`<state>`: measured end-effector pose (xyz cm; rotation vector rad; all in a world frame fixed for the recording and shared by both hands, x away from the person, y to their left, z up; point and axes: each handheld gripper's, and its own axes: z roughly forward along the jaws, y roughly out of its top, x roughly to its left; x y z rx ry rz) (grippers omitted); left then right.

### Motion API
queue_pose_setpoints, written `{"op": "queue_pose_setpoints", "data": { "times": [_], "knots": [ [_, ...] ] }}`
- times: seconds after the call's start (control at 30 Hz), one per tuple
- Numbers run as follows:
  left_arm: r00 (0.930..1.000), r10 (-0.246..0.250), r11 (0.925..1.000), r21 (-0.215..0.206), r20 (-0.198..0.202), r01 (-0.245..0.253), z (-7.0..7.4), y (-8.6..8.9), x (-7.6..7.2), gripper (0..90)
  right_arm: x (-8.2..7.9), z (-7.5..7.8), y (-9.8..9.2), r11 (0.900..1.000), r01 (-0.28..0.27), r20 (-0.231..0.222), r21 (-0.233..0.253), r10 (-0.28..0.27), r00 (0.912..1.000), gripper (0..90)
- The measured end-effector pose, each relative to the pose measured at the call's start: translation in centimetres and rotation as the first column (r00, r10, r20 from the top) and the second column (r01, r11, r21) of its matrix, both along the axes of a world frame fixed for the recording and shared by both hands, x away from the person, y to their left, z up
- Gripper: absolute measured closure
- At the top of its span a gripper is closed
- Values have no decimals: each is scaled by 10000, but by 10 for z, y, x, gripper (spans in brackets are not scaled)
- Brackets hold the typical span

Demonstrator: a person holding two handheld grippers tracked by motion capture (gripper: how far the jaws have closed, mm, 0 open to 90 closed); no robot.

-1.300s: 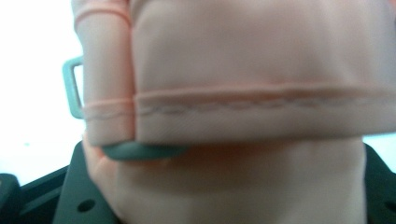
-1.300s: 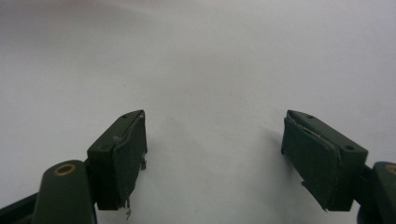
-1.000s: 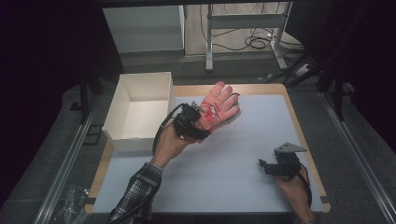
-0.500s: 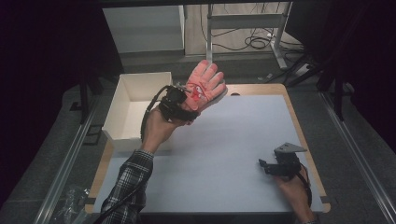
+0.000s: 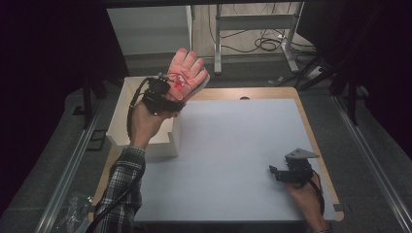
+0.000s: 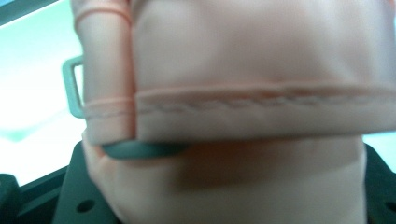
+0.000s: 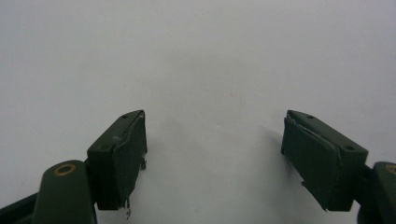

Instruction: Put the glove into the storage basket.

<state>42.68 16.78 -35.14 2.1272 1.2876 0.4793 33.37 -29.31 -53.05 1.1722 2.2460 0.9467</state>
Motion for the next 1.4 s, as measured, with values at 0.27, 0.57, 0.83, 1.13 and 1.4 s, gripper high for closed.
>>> {"op": "queue_pose_setpoints", "data": {
  "times": [0.27,0.57,0.83,1.13,1.4],
  "knots": [
    [9913,1312,9913,-42,-72,-1312,-11,32,4,371,0,0,0,10000,15,-13,15,-15,10000,225],
    [9695,2398,9708,114,-498,-2395,-33,63,7,366,0,0,0,10000,25,-11,10,-25,10000,226],
    [9536,2842,9582,-60,-998,-2862,-61,73,13,366,0,0,0,10000,28,-8,13,-28,10000,226],
    [9462,2804,9597,261,-1616,-2799,-93,65,24,362,0,0,0,10000,22,-8,13,-22,10000,225],
    [9293,2905,9569,674,-2281,-2826,-109,56,38,351,0,0,0,10000,20,-4,13,-20,10000,226]
  ]
}}
